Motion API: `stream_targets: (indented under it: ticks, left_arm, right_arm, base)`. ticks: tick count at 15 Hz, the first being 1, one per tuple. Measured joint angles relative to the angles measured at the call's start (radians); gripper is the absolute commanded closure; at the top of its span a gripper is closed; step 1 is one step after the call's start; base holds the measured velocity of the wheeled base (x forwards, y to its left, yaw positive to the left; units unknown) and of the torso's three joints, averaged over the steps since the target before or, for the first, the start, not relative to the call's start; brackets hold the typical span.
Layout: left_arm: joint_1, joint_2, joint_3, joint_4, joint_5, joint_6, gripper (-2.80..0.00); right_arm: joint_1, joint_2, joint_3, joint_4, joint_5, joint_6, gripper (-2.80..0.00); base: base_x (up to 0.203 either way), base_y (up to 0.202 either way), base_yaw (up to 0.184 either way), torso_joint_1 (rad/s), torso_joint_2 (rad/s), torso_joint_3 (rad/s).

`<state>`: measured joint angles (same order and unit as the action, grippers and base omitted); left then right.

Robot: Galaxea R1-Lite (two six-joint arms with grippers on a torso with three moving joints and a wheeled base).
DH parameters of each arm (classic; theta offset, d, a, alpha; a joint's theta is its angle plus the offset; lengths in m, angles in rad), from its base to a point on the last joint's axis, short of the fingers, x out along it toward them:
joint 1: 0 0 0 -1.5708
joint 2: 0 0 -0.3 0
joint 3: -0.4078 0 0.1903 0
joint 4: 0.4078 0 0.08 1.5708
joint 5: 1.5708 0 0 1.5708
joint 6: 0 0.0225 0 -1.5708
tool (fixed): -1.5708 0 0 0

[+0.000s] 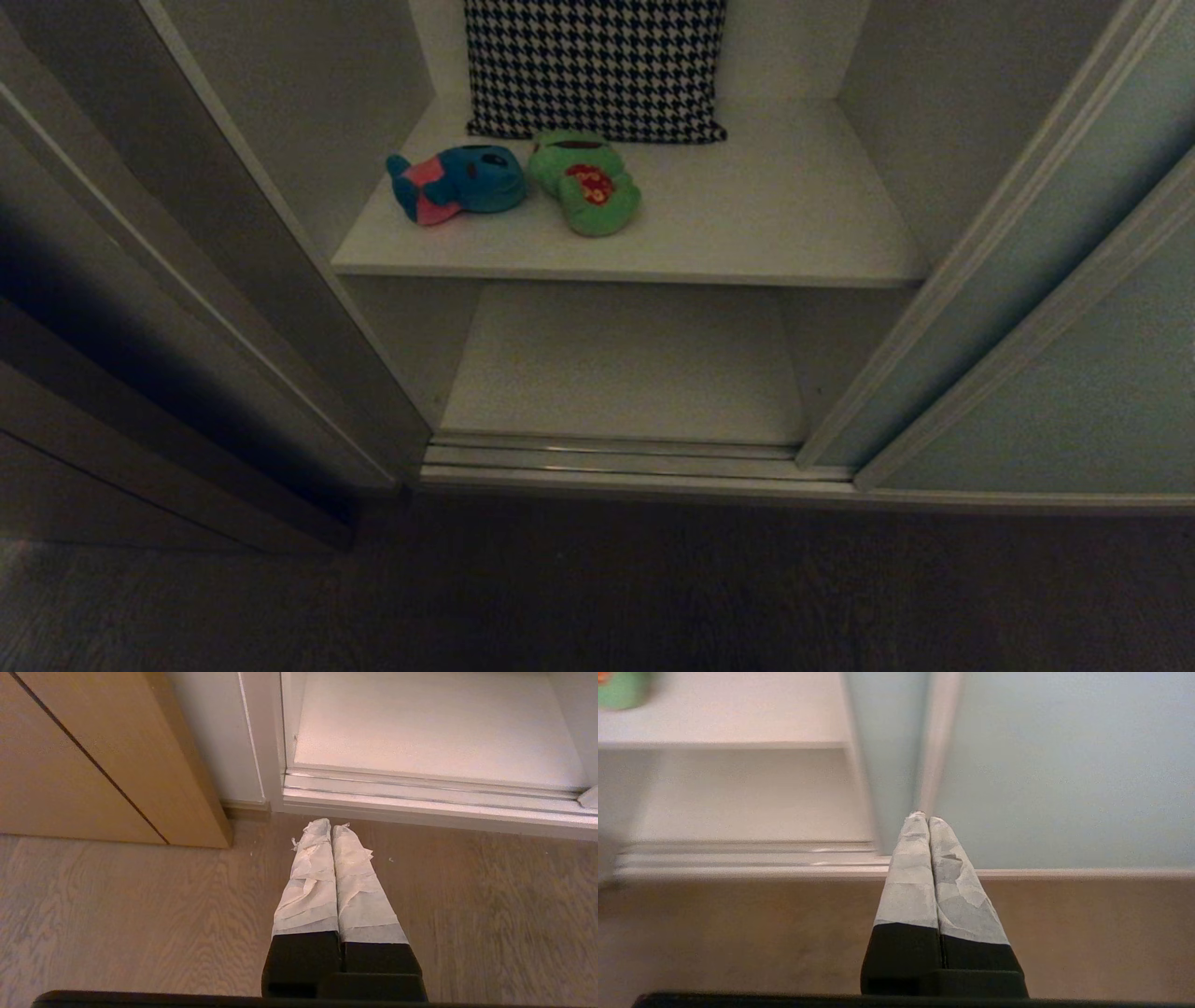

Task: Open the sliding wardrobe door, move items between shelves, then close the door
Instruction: Close the door

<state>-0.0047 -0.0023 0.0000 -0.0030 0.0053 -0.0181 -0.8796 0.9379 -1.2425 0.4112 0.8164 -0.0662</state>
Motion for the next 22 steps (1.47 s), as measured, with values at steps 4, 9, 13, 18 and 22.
stream_targets:
  ticks: [4,9,13,18,22]
  left_arm:
    - [0.0,0.0,0.0,0.001,0.0,0.0,0.0]
    - [0.001,0.0,0.0,0.0,0.0,0.0,0.0]
    - [0.0,0.0,0.0,0.0,0.0,0.0,0.0]
    - [0.0,0.0,0.0,0.0,0.0,0.0,0.0]
    - [0.001,0.0,0.0,0.0,0.0,0.0,0.0]
  right_arm:
    - [-0.025,0.089,0.004,-0.01,0.146,0.005,0.0]
    - [0.055,0.195,-0.025,-0.006,0.186,0.032,0.0]
    - [0.126,0.27,-0.074,-0.013,0.176,0.062,0.0]
    - [0.156,0.37,-0.177,-0.011,0.148,0.071,0.0]
    - [0.159,0.447,-0.243,-0.015,0.101,0.074,0.0]
  base:
    - [0.0,0.0,0.0,0.0,0.0,0.0]
    - [0.0,0.0,0.0,0.0,0.0,0.0]
    - [0.0,0.0,0.0,0.0,0.0,0.0]
    - [0.0,0.0,0.0,0.0,0.0,0.0]
    - [0.0,0.0,0.0,0.0,0.0,0.0]
